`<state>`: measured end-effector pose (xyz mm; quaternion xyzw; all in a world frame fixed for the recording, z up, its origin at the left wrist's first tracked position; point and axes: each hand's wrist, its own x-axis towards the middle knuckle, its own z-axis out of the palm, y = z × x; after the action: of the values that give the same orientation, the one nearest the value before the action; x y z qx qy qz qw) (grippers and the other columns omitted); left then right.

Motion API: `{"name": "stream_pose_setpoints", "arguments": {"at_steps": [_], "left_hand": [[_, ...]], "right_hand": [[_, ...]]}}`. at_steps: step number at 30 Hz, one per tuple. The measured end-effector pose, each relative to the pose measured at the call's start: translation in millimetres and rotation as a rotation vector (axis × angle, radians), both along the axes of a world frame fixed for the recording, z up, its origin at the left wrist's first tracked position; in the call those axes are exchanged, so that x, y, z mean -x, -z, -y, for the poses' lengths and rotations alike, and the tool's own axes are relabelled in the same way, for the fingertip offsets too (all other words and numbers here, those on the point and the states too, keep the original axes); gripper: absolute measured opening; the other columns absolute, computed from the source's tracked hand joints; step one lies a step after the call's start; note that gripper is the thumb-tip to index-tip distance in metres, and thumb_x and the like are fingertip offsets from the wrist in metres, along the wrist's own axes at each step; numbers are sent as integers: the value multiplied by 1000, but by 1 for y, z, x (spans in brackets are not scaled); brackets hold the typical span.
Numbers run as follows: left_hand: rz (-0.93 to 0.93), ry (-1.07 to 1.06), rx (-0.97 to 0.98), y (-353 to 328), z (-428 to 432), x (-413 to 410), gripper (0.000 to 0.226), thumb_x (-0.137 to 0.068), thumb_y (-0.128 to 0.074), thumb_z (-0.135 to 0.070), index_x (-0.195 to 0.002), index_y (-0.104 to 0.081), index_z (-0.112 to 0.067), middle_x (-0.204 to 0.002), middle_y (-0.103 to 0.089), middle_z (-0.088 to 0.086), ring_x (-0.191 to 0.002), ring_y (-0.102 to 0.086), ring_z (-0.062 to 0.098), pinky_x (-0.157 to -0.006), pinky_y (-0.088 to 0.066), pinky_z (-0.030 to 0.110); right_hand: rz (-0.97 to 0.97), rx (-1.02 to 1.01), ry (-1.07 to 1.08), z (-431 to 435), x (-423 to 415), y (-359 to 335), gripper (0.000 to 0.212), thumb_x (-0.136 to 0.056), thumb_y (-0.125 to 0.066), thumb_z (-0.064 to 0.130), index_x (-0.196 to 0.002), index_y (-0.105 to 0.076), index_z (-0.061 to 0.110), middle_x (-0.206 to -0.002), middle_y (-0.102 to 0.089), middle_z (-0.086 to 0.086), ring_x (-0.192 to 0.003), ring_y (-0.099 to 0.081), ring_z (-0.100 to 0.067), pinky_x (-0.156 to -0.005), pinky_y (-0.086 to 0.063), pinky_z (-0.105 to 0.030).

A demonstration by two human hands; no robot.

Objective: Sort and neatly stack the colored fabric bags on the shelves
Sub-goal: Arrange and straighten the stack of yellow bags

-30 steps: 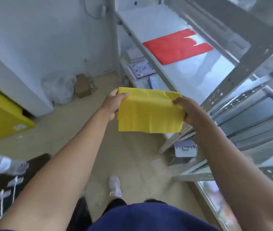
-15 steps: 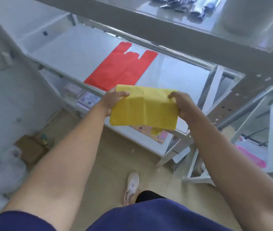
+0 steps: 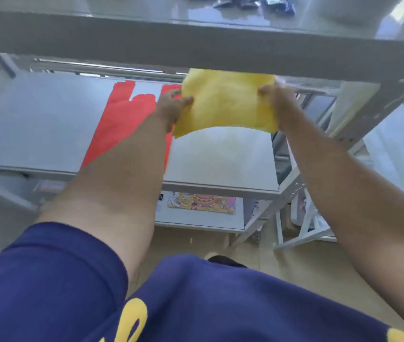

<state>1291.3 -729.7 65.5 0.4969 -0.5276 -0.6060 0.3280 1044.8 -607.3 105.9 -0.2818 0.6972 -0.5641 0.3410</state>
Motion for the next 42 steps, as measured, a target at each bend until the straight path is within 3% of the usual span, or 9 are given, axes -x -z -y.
{"name": "stream_pose_setpoints", "arguments": {"at_steps": [4, 6, 11, 20, 22, 26, 31, 35, 42], "left_hand": [[84, 57, -137, 62, -22, 7, 53, -93, -75, -7, -141, -54, -8, -111, -72, 9, -76, -67, 18, -49, -50, 22], [103, 49, -147, 83, -36, 2, 52, -92, -71, 5, -140, -54, -2, -118, -68, 15, -86, -67, 24, -56, -56, 28], [235, 29, -126, 132, -44, -19, 45, -93, -70, 2, -136, -58, -1, -128, -67, 18, -109, -68, 30, -99, -56, 49], [331, -91, -9, 129, -11, -24, 55, -84, -85, -19, -134, -63, -10, -132, -65, 14, -120, -64, 28, -105, -52, 39], [377, -77, 31, 127, -7, -23, 55, -86, -83, -22, -135, -62, -10, -135, -64, 13, -124, -62, 28, -105, -51, 36], [514, 69, 153, 119, -18, -22, 64, -91, -78, -24, -147, -51, -9, -131, -65, 14, -125, -60, 29, -106, -48, 39], [678, 252, 333, 93, -39, -26, 78, -93, -76, -30, -157, -36, -9, -153, -48, 17, -142, -45, 34, -115, -41, 47], [661, 349, 552, 65, -65, -23, 74, -96, -71, -30, -157, -36, -7, -159, -42, 14, -147, -39, 31, -120, -35, 47], [472, 637, 913, 41, -138, 13, 73, -97, -66, -24, -159, -29, -13, -164, -36, 8, -151, -34, 27, -119, -37, 42]], "right_hand": [[182, -370, -72, -29, -13, 75, 5, -99, -60, 13, -98, -64, 10, -81, -64, -8, -60, -67, -22, -49, -55, -30], [180, -482, -75, -44, -20, 109, 17, -98, -62, 11, -114, -63, 4, -101, -70, -11, -83, -72, -28, -68, -63, -39], [60, -454, -9, -56, -34, 129, 24, -97, -59, 6, -120, -59, 14, -115, -65, -8, -102, -64, -29, -90, -56, -44], [-61, -432, 69, -27, -33, 109, 27, -99, -62, 13, -125, -63, 6, -125, -68, -14, -110, -67, -33, -100, -56, -51], [-98, -475, 65, -30, -34, 110, 42, -100, -63, 15, -139, -53, 3, -137, -59, -21, -115, -64, -35, -102, -54, -52], [-306, -551, -30, -46, -47, 99, 67, -98, -49, 1, -159, -27, 18, -144, -50, -14, -101, -54, -25, -81, -49, -38], [-502, -499, -127, -63, -73, 63, 70, -96, -51, 2, -159, -29, 20, -136, -58, -15, -79, -59, -17, -57, -43, -27], [-637, -401, -115, -87, -99, 33, 69, -95, -54, 0, -159, -32, 16, -160, -42, -8, -138, -49, -28, -98, -42, -27], [-784, -393, -84, -162, -103, 24, 74, -89, -57, -3, -155, -35, 20, -162, -37, -8, -148, -39, -26, -112, -45, -45]]}}
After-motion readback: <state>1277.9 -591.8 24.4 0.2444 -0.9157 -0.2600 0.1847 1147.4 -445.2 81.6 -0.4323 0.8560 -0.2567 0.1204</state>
